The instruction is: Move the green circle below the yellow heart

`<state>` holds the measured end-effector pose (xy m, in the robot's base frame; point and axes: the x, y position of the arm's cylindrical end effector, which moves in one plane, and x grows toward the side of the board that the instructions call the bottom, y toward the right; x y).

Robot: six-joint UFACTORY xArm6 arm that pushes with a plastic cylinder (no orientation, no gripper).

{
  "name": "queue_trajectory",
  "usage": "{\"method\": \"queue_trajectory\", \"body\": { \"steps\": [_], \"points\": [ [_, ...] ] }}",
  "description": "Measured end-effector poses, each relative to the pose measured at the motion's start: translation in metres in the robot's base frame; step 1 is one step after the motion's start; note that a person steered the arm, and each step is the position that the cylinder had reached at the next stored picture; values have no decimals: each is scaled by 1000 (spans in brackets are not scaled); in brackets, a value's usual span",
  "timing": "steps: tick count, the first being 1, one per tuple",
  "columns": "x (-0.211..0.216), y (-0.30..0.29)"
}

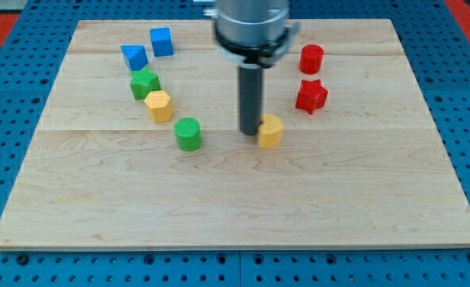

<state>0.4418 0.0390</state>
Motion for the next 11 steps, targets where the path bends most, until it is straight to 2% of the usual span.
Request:
{"method": "queue_trajectory", "body": {
  "steps": [1,2,3,4,5,6,7,9,10,11],
  "points": [
    [1,33],
    [12,-4],
    [46,-36],
    [96,-42],
    [90,-139],
    [26,-173],
    [-4,-172],
    [6,-93],
    [12,-90],
    [50,-58]
  ]
}}
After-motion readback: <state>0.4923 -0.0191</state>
